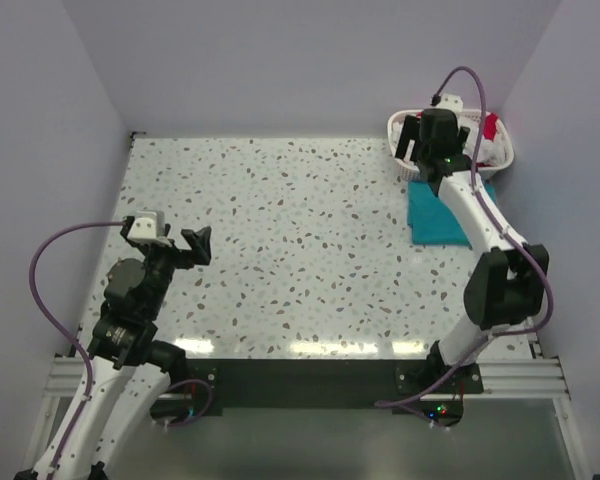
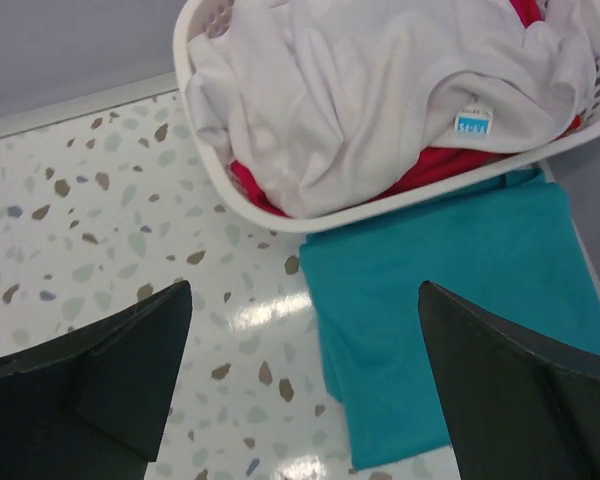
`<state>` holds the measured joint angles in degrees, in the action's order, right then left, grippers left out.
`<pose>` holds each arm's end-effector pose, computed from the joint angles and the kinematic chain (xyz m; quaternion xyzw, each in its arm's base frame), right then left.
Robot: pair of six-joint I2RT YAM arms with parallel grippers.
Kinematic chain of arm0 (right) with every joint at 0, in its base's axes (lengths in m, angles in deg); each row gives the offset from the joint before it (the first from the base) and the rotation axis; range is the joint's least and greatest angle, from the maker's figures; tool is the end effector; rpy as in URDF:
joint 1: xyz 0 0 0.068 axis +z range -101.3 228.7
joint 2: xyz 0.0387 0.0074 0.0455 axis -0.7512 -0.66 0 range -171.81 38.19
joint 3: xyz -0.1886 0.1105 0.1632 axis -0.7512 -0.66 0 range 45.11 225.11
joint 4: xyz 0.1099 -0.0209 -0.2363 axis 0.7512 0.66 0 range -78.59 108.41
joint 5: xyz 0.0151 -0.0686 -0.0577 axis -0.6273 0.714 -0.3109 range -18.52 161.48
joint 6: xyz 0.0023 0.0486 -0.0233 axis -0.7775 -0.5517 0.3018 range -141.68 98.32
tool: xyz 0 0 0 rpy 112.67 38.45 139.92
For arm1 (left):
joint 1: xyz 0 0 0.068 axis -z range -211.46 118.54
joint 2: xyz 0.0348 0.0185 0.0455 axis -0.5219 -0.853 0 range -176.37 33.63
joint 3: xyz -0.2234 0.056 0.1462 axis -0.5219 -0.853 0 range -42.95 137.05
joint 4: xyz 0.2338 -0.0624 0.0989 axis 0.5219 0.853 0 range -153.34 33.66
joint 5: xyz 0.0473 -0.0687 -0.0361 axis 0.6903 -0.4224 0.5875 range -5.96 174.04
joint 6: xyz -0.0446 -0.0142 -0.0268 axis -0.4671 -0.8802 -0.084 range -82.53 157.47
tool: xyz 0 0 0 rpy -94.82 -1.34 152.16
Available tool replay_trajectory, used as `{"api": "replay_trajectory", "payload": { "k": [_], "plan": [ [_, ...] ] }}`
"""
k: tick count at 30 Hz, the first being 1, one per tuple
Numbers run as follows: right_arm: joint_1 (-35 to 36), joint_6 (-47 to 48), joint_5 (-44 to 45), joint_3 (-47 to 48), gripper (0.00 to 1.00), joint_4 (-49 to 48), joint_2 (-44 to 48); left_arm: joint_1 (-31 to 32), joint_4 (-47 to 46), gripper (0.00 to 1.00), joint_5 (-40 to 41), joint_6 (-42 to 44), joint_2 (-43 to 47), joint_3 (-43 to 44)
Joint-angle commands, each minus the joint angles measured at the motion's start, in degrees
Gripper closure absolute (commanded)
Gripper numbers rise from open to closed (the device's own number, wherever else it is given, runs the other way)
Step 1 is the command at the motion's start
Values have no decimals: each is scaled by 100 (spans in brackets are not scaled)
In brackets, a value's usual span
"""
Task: Fold and stack the t-shirts
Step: Flatten the tshirt out
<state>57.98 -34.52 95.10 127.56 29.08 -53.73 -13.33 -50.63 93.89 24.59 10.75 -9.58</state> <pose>0.3726 0.0465 0.3477 0.1326 0.8315 -0.0734 0.5344 0.1119 -0.0302 0.3155 -0.0265 0.7200 -0.1250 0.6821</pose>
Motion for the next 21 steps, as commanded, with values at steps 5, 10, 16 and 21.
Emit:
{"api": "replay_trajectory", "payload": {
  "k": [5,10,16,21],
  "plan": [
    [-654,-385,205,1833,5,-545,-1942,15,-146,0,70,14,-155,47],
    [-910,-605,301,2459,8,-677,-2970,-20,-155,0,26,67,-349,65],
    [-1182,-518,143,2925,12,-809,-3577,-134,-216,0,-71,76,-542,56],
    [-1218,-211,-58,3189,32,-844,-3833,-152,-216,0,-88,76,-648,65]
  ]
}}
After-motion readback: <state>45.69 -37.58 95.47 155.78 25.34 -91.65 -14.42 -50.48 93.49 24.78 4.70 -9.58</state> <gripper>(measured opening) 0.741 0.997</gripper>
